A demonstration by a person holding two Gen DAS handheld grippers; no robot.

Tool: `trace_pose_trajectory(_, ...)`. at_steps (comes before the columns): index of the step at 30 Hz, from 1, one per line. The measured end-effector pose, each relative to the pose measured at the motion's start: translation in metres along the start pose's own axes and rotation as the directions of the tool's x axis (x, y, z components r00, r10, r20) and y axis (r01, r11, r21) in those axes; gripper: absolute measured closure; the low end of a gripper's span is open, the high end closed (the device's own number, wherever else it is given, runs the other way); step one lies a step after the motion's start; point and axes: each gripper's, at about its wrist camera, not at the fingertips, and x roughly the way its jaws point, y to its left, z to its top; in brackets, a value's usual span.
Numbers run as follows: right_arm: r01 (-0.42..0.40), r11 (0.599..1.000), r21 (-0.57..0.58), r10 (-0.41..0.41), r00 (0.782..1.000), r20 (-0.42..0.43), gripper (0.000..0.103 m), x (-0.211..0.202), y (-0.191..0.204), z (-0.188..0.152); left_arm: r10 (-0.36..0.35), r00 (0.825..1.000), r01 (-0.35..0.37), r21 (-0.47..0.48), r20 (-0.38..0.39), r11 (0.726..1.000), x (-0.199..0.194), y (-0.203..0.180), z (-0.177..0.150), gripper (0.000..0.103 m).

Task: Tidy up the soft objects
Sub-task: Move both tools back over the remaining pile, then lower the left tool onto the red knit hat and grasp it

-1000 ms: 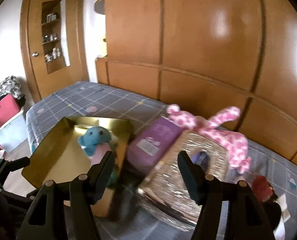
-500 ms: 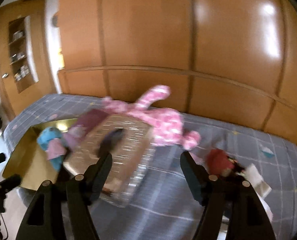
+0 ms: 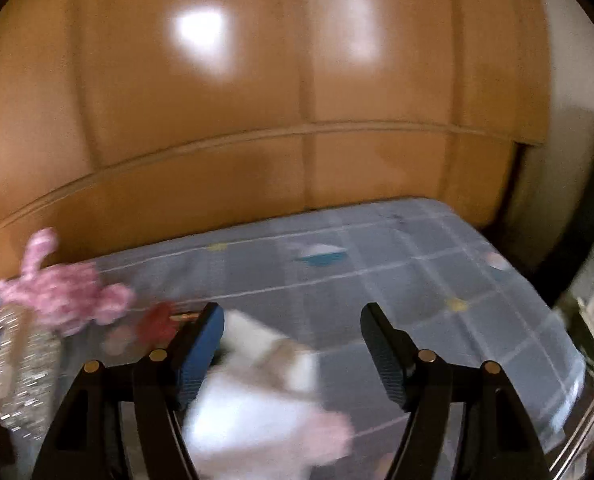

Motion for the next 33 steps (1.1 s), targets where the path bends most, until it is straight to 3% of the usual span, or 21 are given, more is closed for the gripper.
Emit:
trace_pose_trajectory(3, 0.036, 0.993, 0.117, -0.032, 0.999, -0.035, 0.031, 0.013, -0.033, -0.006, -0.045, 0.999, 0.045, 0.030, -0.001, 0.999, 0.008, -0.021, 0.010, 0.000)
trace_pose_trajectory(6, 0.000, 0.968, 0.249, 0.010, 0.999, -0.039, 0.031, 0.014, -0.056, -0.007, -0.151, 0.987, 0.153, 0.027, -0.061, 0.988, 0.025, -0.043, 0.024, 0.000)
trace_pose_trajectory(11, -0.042, 0.956, 0.292, 0.054, 0.998, -0.036, 0.031, 0.013, -0.065, -0.008, -0.180, 0.971, 0.188, 0.042, -0.157, 0.981, 0.066, -0.086, 0.044, 0.001)
trace_pose_trajectory(13, -0.061, 0.954, 0.293, 0.074, 0.997, -0.034, 0.031, 0.016, -0.062, -0.007, -0.199, 0.959, 0.207, 0.019, -0.204, 0.978, 0.086, -0.099, 0.052, 0.013)
trace_pose_trajectory(15, -0.085, 0.952, 0.295, 0.100, 0.994, -0.036, 0.031, 0.017, -0.060, -0.008, -0.229, 0.939, 0.234, -0.010, -0.256, 0.972, 0.109, -0.113, 0.061, 0.015)
trace_pose_trajectory(20, -0.130, 0.939, 0.317, 0.149, 0.988, -0.037, 0.031, 0.020, -0.060, -0.009, -0.231, 0.913, 0.236, -0.025, -0.337, 0.971, 0.162, -0.141, 0.070, 0.018)
trace_pose_trajectory(24, -0.159, 0.927, 0.340, 0.187, 0.981, -0.051, 0.031, 0.024, -0.062, -0.009, -0.246, 0.882, 0.234, -0.079, -0.402, 0.969, 0.210, -0.154, 0.072, 0.024)
trace_pose_trajectory(28, -0.183, 0.921, 0.343, 0.216, 0.975, -0.060, 0.031, 0.027, -0.060, -0.010, -0.245, 0.875, 0.229, -0.088, -0.417, 0.969, 0.244, -0.167, 0.078, 0.034)
trace_pose_trajectory(33, -0.211, 0.915, 0.344, 0.247, 0.967, -0.064, 0.031, 0.028, -0.058, -0.010, -0.181, 0.874, 0.196, -0.014, -0.450, 0.980, 0.285, -0.185, 0.081, 0.047)
